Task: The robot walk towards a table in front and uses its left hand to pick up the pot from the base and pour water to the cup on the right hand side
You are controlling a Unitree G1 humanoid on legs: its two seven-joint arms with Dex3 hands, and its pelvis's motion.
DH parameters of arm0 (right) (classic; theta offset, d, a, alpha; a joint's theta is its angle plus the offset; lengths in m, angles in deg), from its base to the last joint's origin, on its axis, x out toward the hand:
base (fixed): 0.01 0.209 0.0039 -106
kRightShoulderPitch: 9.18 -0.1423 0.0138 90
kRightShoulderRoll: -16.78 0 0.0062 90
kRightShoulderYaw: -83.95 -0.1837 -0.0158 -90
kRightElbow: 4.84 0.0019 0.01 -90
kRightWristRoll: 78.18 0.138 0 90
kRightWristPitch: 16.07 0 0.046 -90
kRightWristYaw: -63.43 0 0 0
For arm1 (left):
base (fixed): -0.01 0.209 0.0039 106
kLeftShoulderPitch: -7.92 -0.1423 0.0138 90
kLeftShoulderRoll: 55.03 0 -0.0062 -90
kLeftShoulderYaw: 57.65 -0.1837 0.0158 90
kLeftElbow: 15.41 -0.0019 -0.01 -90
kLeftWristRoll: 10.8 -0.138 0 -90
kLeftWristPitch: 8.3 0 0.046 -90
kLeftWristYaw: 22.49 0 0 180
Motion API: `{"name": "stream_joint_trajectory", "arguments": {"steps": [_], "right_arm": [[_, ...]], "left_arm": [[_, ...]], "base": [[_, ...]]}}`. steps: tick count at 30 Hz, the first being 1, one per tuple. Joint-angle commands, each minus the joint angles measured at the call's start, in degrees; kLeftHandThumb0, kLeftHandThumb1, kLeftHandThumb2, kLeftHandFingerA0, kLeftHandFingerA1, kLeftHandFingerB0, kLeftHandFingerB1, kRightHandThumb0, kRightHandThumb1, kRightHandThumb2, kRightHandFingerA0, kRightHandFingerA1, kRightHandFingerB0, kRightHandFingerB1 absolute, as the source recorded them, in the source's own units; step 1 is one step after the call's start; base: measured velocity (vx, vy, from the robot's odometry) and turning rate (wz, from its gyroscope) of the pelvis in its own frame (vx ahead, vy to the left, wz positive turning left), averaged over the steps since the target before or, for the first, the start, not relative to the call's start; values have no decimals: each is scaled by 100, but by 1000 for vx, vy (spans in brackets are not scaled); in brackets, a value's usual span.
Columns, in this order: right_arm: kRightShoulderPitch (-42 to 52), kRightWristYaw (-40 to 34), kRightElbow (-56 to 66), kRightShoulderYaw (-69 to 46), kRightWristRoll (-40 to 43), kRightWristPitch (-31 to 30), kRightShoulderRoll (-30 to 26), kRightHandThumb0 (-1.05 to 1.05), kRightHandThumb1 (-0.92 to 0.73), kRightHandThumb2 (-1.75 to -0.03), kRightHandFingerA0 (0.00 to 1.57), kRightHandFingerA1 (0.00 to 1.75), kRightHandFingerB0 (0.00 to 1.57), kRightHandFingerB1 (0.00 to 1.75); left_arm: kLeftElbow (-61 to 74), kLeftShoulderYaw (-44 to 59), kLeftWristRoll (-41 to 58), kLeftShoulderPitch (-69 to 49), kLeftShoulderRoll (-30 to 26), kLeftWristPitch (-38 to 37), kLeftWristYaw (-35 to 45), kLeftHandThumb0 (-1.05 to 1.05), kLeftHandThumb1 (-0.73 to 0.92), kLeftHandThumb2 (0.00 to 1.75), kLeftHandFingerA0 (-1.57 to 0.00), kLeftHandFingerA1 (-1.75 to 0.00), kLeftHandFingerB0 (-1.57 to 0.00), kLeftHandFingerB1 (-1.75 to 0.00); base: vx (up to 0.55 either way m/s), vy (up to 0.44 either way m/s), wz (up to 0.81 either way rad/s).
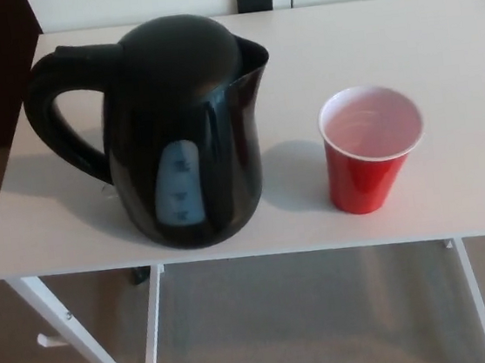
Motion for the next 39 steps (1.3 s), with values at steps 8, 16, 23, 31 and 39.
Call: {"name": "stream_joint_trajectory", "arguments": {"steps": [8,16,23,31,39], "right_arm": [[-48,-56,-60,25,8,3,-66,-36,-26,-89,51,79,36,66],[-21,-67,-33,58,12,55,-71,-32,-28,-91,54,79,37,66],[-26,-62,-69,101,-9,81,-75,-32,-25,-91,50,76,34,66],[-90,43,-16,-31,164,-14,-126,-28,-21,-87,49,76,34,66],[-83,85,-2,-66,166,15,-113,-26,-21,-89,47,74,34,66]], "left_arm": [[30,3,-12,67,-48,-23,-68,-25,56,57,-77,-44,-49,-38],[109,74,66,73,-19,48,-153,-25,56,57,-73,-43,-48,-37],[419,574,383,85,41,167,-422,-28,58,57,-67,-41,-31,-32],[2313,2060,1317,523,-593,633,-1016,-38,50,56,-39,-34,-28,-31],[5890,1694,1504,968,-635,1903,-1195,-30,49,55,-28,-37,-24,-31]], "base": [[0,0,0],[0,0,0],[0,0,0],[0,0,1],[0,0,0]]}}
